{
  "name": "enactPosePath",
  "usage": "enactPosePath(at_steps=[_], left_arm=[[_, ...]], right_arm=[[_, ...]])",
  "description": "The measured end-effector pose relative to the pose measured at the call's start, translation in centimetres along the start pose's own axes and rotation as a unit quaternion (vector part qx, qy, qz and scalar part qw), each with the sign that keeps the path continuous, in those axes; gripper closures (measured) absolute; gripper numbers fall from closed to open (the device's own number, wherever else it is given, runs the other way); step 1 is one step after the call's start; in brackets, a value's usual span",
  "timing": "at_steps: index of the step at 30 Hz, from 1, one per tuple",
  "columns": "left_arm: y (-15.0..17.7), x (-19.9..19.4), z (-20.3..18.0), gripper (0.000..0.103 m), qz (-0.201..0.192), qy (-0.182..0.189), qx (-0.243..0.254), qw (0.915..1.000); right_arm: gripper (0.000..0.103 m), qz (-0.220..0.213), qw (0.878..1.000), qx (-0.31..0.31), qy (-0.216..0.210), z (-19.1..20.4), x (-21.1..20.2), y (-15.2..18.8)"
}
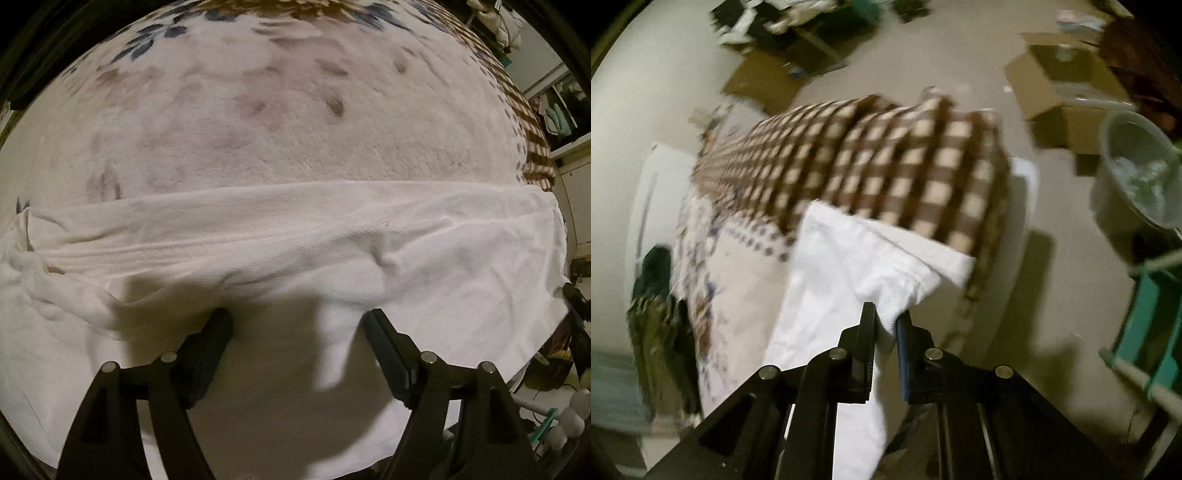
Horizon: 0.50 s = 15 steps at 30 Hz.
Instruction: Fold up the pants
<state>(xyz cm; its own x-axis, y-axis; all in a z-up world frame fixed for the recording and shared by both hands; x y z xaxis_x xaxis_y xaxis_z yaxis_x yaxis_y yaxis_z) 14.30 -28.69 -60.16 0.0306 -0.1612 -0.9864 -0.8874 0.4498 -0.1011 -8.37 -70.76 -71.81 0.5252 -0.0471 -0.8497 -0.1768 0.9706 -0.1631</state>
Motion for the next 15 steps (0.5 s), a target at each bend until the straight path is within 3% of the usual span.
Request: enactPosePath(at_steps=[3,5,6,9,15], left_arm=[[-0.1,0.7,-0.6,0.010,0.007,0.007,0.001,0.9999],[-0.5,1.4,-0.8,0.000,0.014,0.010,0.005,0.9998],[-0.5,1.6,-0.9,0.000,0.016,0.006,0.007,0.9998],[-0.6,1.9,-1.2,0.000,0.018,-0.006,0.009,0.9998],[-1.0,1.9,-1.0,0.000,0.018,0.013,-0.017,0.9996]], right_arm=[[0.065,0.037,0.999,0.012,-0.004,-0.7,2.0,-0.8],[0.065,0.042,0.998,0.044,-0.020,-1.5,2.6,-1.4],[0.065,0.042,0.997,0.062,-0.026,-2.0,2.8,-1.8],[0.096,0.005,0.997,0.068,-0.025,-1.7,1.6,-2.6],[0.097,-0.046,0.997,-0.012,-0.057,2.4,-1.1,-3.8]])
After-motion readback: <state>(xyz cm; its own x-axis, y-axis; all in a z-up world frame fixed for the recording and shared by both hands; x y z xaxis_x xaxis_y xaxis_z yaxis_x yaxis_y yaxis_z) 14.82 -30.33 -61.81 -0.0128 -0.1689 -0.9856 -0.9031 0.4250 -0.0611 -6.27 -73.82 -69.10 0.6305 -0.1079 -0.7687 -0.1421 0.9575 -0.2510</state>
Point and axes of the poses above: each gripper's, at about its wrist camera, not at the fingertips, and x roughly the way its jaws point, z to its left, y to its underside, the point moved 4 cm from there along x, roughly the way its jaws point
